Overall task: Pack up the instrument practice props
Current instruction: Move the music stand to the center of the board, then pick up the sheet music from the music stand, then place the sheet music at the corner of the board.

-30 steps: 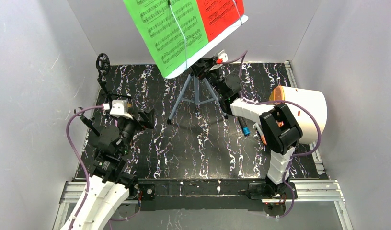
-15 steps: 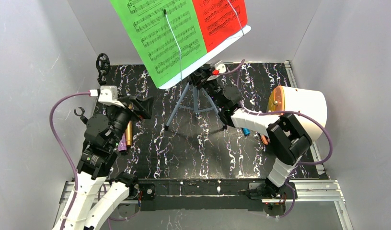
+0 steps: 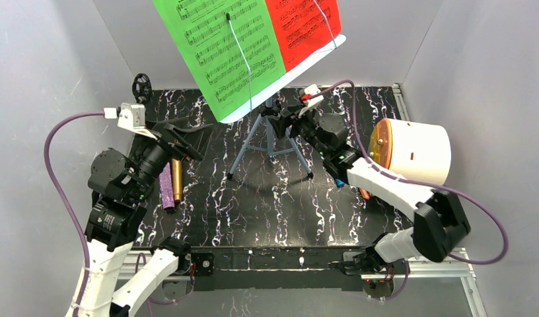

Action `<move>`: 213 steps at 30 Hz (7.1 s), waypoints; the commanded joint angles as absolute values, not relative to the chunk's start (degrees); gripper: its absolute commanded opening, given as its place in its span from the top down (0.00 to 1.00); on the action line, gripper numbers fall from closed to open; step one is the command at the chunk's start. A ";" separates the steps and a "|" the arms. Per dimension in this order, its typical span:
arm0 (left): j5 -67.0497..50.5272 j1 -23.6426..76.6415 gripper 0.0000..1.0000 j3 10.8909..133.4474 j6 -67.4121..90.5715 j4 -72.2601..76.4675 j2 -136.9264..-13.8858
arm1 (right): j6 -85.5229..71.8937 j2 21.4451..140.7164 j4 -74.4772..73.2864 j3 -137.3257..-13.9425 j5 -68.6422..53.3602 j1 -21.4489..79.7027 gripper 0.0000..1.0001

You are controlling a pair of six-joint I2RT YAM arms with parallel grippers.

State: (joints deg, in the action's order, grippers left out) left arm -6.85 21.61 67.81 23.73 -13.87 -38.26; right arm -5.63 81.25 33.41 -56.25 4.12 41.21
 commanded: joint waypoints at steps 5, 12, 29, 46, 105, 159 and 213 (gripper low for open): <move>-10.16 21.89 0.03 76.23 27.05 -14.92 -43.31 | -8.58 67.85 -2.04 -65.35 -3.78 40.99 0.15; -11.33 21.89 0.05 79.50 29.53 -11.96 -47.94 | -9.32 67.65 -16.99 -81.59 -11.60 40.97 0.13; -9.81 21.88 0.11 84.31 30.06 -8.67 -54.61 | -14.19 81.06 -15.13 -108.47 -28.28 41.05 0.14; -5.36 21.88 0.25 85.96 27.08 -7.89 -56.08 | -21.21 91.37 -5.56 -120.80 -34.97 41.20 0.20; -4.99 21.88 0.55 83.53 28.83 -8.51 -48.59 | -17.40 91.54 5.00 -112.72 -25.03 41.32 0.99; 14.65 21.88 1.00 69.64 22.24 -25.14 -35.28 | -12.53 91.64 5.62 -108.34 -20.05 41.31 0.68; 4.79 5.89 1.00 61.59 45.61 23.45 -90.07 | -0.26 37.40 -5.86 -58.11 2.96 41.32 0.01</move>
State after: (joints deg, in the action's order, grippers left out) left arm 5.04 5.82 69.84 39.79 17.41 -92.40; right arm -1.37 37.74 -6.26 -59.07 0.49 41.47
